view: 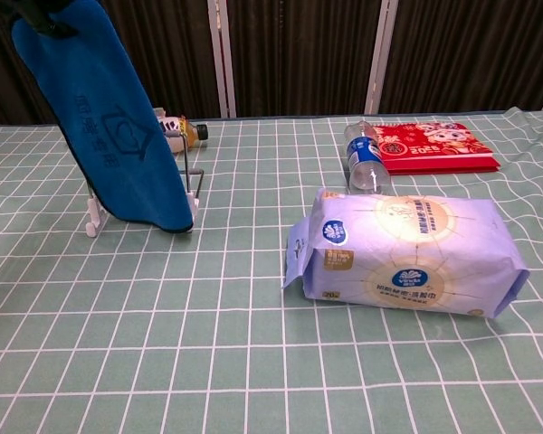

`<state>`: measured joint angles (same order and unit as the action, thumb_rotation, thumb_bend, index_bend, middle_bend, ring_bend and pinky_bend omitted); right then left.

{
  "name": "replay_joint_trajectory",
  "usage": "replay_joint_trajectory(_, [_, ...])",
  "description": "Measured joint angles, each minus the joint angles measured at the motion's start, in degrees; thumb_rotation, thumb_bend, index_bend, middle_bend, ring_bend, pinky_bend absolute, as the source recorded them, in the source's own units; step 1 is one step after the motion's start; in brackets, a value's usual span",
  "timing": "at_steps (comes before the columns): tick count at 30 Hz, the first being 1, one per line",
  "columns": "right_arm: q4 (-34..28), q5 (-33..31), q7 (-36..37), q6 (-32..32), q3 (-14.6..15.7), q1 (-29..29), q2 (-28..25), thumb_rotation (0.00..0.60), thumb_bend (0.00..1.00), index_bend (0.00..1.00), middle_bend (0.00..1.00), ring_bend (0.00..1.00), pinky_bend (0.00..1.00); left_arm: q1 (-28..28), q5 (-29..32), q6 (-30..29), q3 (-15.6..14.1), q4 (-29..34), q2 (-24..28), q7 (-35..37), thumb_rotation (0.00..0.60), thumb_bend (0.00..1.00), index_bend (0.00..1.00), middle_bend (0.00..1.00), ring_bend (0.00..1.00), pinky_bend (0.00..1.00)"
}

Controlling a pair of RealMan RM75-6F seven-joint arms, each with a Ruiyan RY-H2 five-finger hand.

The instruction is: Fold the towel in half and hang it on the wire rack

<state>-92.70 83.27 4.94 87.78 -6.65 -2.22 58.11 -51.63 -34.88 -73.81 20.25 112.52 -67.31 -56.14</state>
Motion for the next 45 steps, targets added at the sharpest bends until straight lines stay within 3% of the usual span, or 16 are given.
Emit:
replay_joint_trajectory(9, [0.09,-0.70,-0.32,-0.75,-0.12,-0.23,0.13,0.600,0.00,0.00,0.00,0.00,0.00,-4.99,2.40,5.28,-0.01,-7.07,-0.01,-1.85,0.600,0.71,0.88,1.00,1.00,1.00])
replay_joint_trajectory(22, [0.51,-2.58,-1.67,-2.56,-0.48,-0.90,0.81,0.600,0.00,0.00,0.00,0.00,0.00,-9.43,-3.91,18.87,-2.47,-22.48,-2.64,6.27,0.600,0.71,0.88,1.00,1.00,1.00])
replay_joint_trajectory(28, [0.75,-3.93,-2.40,-3.58,-0.80,-1.28,1.20,0.600,0.00,0.00,0.00,0.00,0.00,-11.71,-4.71,21.96,-3.87,-29.45,-6.03,7.73,0.600,0.71,0.89,1.00,1.00,1.00])
replay_joint_trajectory(39, [1.29,-5.90,-3.39,-4.89,-1.19,-1.68,1.85,0.600,0.00,0.03,0.00,0.00,0.00,-15.77,-1.83,29.42,-5.84,-48.02,-17.07,11.47,0.600,0.71,0.89,1.00,1.00,1.00])
replay_joint_trajectory(45, [1.74,-6.93,-3.51,-5.69,-1.47,-1.91,2.03,0.600,0.00,0.00,0.00,0.00,0.00,-16.84,-0.93,33.14,-6.61,-55.44,-21.83,14.26,0.600,0.71,0.88,1.00,1.00,1.00])
